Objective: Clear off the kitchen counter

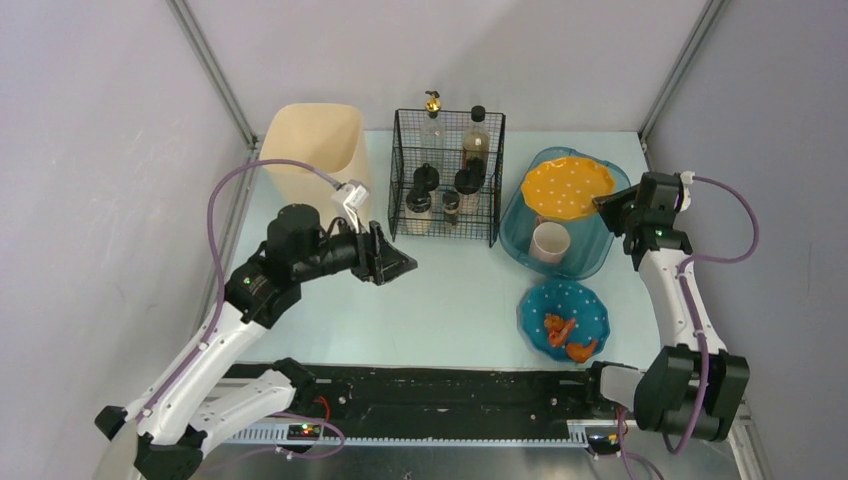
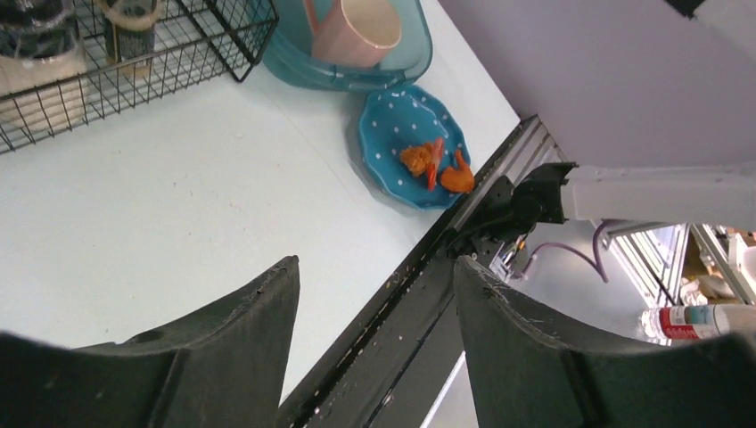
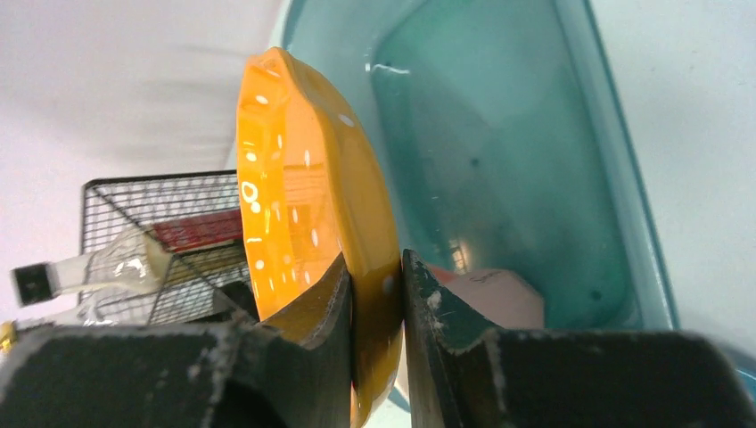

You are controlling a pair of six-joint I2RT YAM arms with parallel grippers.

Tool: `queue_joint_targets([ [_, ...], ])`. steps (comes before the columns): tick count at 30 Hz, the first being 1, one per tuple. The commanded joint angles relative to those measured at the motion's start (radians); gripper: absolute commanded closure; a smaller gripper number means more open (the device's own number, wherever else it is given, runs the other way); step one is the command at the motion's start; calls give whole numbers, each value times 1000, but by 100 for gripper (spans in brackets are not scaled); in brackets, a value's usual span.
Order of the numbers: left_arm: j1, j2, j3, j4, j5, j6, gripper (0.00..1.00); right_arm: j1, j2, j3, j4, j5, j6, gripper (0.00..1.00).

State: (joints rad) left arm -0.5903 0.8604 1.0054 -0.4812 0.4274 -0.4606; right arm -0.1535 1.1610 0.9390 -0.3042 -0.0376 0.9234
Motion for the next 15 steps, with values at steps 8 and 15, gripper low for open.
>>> queue_joint_targets([
  [8,6,-48,-71,5,100,135,31,-69,137,121,216,38,-77,100],
  [15,8,-41,-103,4,144,176,30,-89,215,122,261,18,-111,100],
])
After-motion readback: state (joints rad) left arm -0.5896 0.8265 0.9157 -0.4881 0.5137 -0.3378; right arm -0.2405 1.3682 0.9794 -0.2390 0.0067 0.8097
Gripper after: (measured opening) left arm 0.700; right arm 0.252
